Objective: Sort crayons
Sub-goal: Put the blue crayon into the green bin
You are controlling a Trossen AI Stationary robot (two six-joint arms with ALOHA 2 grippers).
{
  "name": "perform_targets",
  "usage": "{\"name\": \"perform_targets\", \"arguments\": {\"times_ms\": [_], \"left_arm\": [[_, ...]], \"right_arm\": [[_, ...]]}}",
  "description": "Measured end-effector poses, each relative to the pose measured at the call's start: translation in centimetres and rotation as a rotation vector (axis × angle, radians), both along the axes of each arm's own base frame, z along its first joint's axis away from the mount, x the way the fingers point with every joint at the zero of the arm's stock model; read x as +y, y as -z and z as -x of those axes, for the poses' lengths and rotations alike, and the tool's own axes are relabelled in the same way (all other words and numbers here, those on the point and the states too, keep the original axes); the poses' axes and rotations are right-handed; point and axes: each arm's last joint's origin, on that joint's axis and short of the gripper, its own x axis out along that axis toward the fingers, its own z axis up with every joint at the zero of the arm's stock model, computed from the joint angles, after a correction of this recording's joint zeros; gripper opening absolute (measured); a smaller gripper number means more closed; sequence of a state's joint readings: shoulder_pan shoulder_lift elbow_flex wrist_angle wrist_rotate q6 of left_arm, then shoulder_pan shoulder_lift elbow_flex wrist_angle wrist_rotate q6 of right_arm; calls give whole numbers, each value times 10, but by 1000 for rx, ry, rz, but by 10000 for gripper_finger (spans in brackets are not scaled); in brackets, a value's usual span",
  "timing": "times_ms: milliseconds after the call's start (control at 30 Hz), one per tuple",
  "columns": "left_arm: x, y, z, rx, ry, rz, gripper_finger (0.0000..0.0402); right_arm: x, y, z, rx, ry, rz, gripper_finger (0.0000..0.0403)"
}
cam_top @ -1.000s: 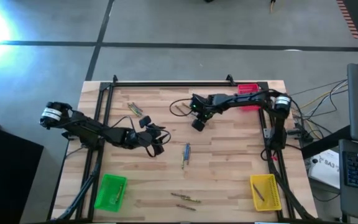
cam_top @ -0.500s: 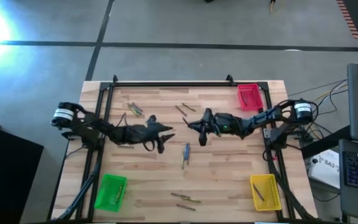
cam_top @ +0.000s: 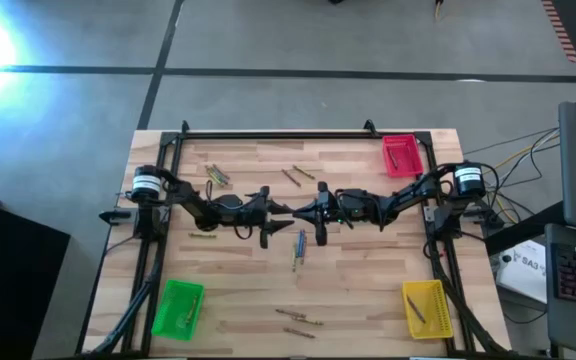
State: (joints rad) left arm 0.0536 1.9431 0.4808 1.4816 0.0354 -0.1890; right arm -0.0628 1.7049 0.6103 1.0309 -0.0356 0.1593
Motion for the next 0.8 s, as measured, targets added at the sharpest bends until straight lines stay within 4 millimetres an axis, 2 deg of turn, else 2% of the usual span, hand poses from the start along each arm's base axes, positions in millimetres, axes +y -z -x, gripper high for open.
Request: {"name": "perform_targets", "arguments": {"times_ms": [267, 400, 667, 800], "left_arm": [[1, -7, 8, -44, -5, 12, 141], [1, -8, 11, -54, -5, 11, 108], [1, -7, 11, -52, 3, 30, 13], [0, -8, 14, -51, 14, 34, 8]], "right_arm": [[0, 5, 0, 83, -5, 5, 9], [1, 4, -2, 76, -40, -1, 9], [3, 1, -7, 73, -91, -29, 9], [3, 0, -7, 69, -100, -47, 24]]}}
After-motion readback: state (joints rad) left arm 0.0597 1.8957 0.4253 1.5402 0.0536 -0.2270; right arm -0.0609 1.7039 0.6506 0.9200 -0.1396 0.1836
